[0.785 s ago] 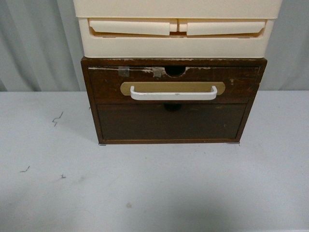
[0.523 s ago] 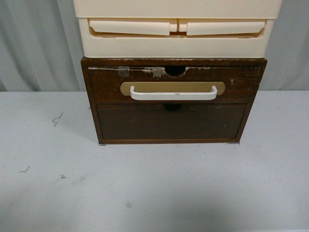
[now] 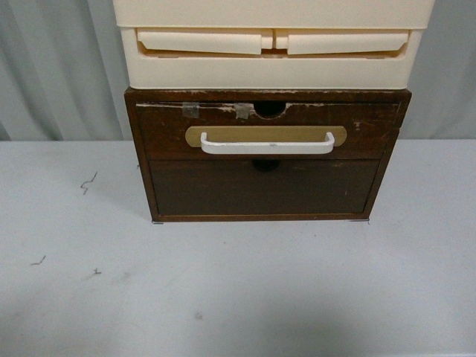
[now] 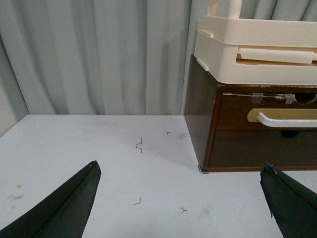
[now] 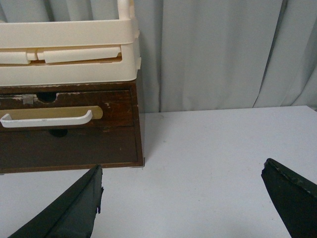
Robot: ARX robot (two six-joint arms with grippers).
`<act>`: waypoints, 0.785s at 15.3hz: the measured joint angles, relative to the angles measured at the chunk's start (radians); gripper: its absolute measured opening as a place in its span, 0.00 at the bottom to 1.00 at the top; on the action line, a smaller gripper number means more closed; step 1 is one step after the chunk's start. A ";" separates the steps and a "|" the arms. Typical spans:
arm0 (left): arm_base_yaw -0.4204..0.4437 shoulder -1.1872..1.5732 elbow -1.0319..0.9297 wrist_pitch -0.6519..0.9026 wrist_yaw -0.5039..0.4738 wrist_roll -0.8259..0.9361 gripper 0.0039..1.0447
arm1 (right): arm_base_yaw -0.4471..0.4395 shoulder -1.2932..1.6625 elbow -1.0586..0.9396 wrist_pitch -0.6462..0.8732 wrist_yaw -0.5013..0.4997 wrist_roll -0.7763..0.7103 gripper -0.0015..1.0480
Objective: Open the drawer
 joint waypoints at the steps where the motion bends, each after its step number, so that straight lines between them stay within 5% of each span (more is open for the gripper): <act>1: 0.000 0.000 0.000 0.000 0.000 0.000 0.94 | 0.000 0.000 0.000 0.000 0.000 0.000 0.94; 8: 0.000 0.000 0.000 0.000 0.000 0.000 0.94 | 0.000 0.000 0.000 0.000 0.000 0.000 0.94; 10: -0.046 0.260 0.140 -0.227 -0.041 -0.129 0.94 | -0.025 0.251 0.109 -0.187 0.067 0.008 0.94; 11: -0.054 0.415 0.198 -0.144 0.007 -0.216 0.94 | -0.087 0.397 0.146 -0.118 -0.005 0.039 0.94; 12: -0.095 0.652 0.255 0.059 0.102 -0.381 0.94 | -0.127 0.679 0.213 0.072 -0.195 0.171 0.94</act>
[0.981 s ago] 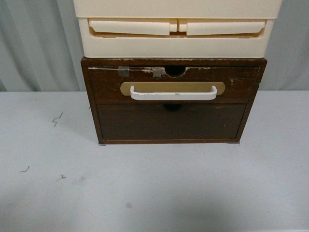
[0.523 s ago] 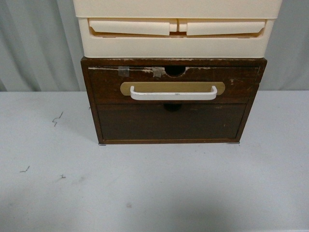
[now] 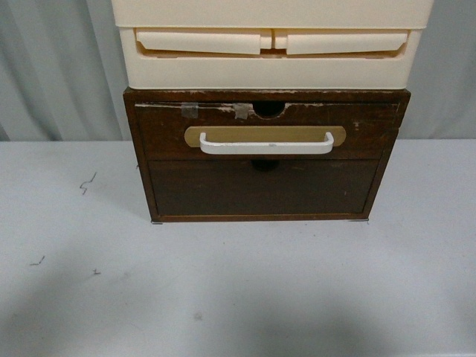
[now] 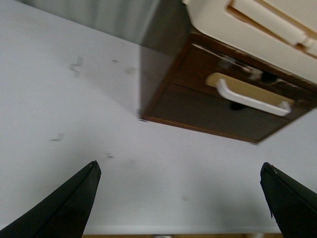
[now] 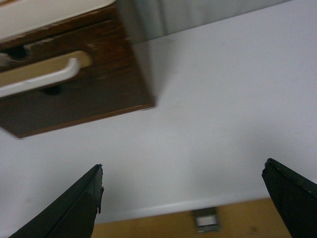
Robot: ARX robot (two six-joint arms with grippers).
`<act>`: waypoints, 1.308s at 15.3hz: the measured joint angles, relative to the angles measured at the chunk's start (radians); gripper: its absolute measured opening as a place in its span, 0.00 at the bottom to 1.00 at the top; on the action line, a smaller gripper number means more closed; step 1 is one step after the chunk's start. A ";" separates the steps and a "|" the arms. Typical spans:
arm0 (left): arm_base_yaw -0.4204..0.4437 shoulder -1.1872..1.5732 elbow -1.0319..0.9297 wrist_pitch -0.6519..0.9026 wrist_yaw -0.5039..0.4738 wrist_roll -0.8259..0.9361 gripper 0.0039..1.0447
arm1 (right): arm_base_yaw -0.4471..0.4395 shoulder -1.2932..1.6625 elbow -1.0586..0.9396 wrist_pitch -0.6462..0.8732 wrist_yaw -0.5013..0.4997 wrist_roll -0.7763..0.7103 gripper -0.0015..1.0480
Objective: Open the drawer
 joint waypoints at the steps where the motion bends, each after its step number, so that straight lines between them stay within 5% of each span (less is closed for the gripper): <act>1: -0.046 0.128 0.013 0.106 0.027 -0.077 0.94 | 0.031 0.183 0.026 0.135 -0.108 0.105 0.94; 4: -0.148 0.528 0.098 0.455 0.098 -0.302 0.94 | 0.093 0.635 0.084 0.569 -0.311 0.475 0.94; 10: -0.240 1.062 0.320 0.817 0.154 -0.592 0.94 | 0.261 1.226 0.280 1.163 -0.283 0.956 0.94; 20: -0.253 1.311 0.549 0.875 0.218 -0.720 0.94 | 0.319 1.495 0.565 1.218 -0.136 1.119 0.94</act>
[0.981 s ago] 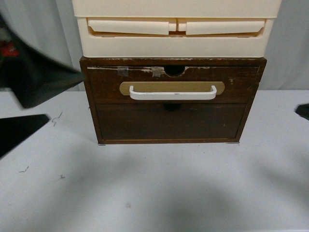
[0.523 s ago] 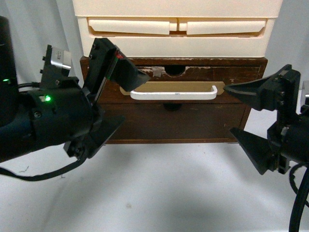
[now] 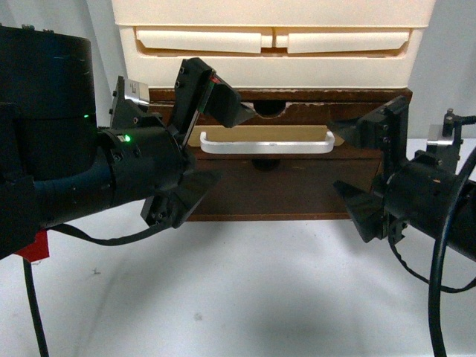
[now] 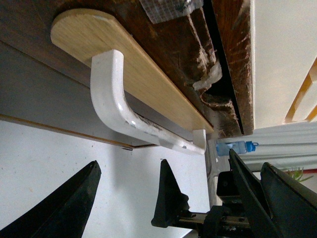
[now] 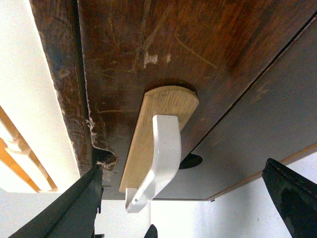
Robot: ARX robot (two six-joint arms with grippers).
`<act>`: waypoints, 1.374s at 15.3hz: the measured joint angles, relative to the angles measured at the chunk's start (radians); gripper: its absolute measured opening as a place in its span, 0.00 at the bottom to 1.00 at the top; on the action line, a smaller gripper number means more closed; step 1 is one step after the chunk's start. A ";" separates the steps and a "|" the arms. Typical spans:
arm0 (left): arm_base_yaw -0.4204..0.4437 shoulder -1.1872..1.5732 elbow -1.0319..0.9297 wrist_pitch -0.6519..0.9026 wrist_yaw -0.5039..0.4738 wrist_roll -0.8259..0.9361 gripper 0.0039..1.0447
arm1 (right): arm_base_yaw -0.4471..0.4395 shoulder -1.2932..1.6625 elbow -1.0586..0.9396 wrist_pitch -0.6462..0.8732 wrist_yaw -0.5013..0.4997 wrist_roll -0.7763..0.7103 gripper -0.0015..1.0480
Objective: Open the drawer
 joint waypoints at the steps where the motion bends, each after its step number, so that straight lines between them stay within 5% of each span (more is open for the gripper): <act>1: 0.001 0.012 0.013 -0.002 0.003 -0.001 0.94 | 0.000 0.016 0.023 0.000 0.016 0.001 0.94; 7: 0.013 0.093 0.113 -0.029 0.020 -0.008 0.94 | 0.018 0.071 0.141 -0.003 0.057 -0.002 0.94; 9: 0.020 0.106 0.133 -0.040 0.018 -0.010 0.84 | 0.023 0.079 0.151 -0.008 0.066 -0.002 0.86; 10: 0.025 0.117 0.145 -0.031 0.018 -0.022 0.68 | 0.033 0.093 0.159 -0.020 0.060 -0.009 0.72; 11: 0.026 0.129 0.149 -0.030 0.021 -0.035 0.36 | 0.052 0.105 0.167 -0.005 0.063 -0.008 0.40; 12: 0.032 0.135 0.137 -0.012 0.027 -0.140 0.18 | 0.058 0.105 0.157 0.009 0.050 0.051 0.16; 18: 0.011 0.032 -0.060 0.098 0.053 -0.206 0.15 | 0.094 -0.013 -0.051 0.035 0.053 0.103 0.15; 21: -0.030 -0.151 -0.339 0.178 0.025 -0.196 0.14 | 0.165 -0.135 -0.276 0.069 0.075 0.110 0.15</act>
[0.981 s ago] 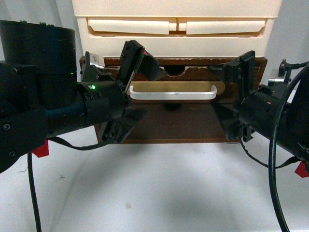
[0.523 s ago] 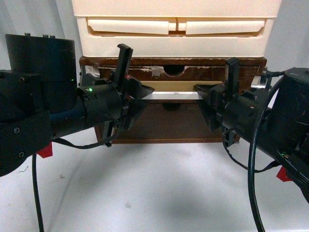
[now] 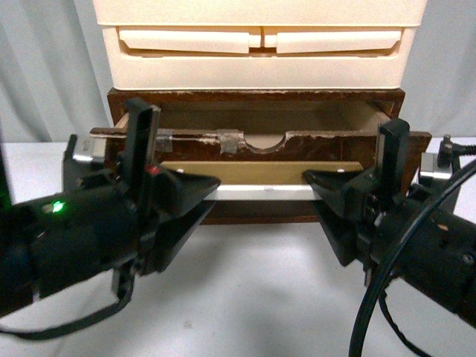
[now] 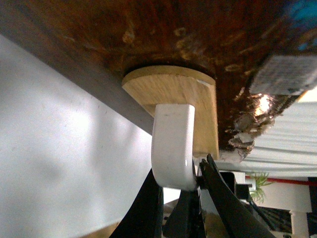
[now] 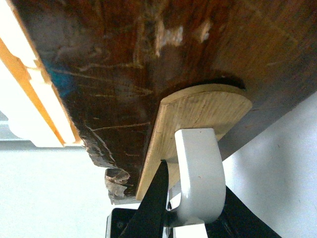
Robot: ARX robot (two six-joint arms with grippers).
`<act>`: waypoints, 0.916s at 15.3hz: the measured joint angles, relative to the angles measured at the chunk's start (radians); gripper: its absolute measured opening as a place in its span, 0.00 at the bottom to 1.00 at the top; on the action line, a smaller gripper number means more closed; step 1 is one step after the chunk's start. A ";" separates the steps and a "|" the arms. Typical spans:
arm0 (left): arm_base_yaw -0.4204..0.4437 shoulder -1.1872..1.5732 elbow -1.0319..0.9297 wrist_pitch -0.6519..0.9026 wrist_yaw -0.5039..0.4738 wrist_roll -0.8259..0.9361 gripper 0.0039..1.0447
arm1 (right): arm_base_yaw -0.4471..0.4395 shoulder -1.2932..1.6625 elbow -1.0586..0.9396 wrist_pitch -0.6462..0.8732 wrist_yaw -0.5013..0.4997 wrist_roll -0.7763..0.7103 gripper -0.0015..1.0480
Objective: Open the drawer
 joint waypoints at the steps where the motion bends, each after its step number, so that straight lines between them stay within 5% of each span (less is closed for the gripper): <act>1: -0.014 -0.081 -0.127 0.023 0.057 0.071 0.13 | 0.015 -0.024 -0.066 -0.022 0.011 -0.016 0.18; 3: -0.053 -0.225 -0.233 -0.031 0.087 0.170 0.30 | 0.044 -0.078 -0.137 -0.026 0.091 -0.154 0.39; 6: 0.034 -0.514 -0.293 -0.329 0.092 0.345 0.61 | 0.063 -0.081 -0.211 -0.081 0.074 -0.252 0.70; 7: 0.067 -0.664 -0.302 -0.483 0.074 0.427 0.71 | 0.080 -0.060 -0.210 -0.052 0.197 -0.336 0.69; 9: 0.005 -0.712 -0.364 -0.220 -0.264 0.684 0.61 | 0.080 -0.046 -0.283 -0.074 0.499 -0.685 0.52; 11: 0.041 -0.831 -0.428 -0.228 -0.552 0.983 0.43 | -0.003 -0.161 -0.389 -0.080 0.606 -1.038 0.34; 12: 0.077 -0.886 -0.434 -0.251 -0.623 1.074 0.37 | -0.027 -0.209 -0.406 -0.073 0.605 -1.104 0.29; 14: 0.111 -0.975 -0.436 -0.308 -0.616 1.196 0.23 | -0.060 -0.333 -0.443 -0.063 0.559 -1.276 0.13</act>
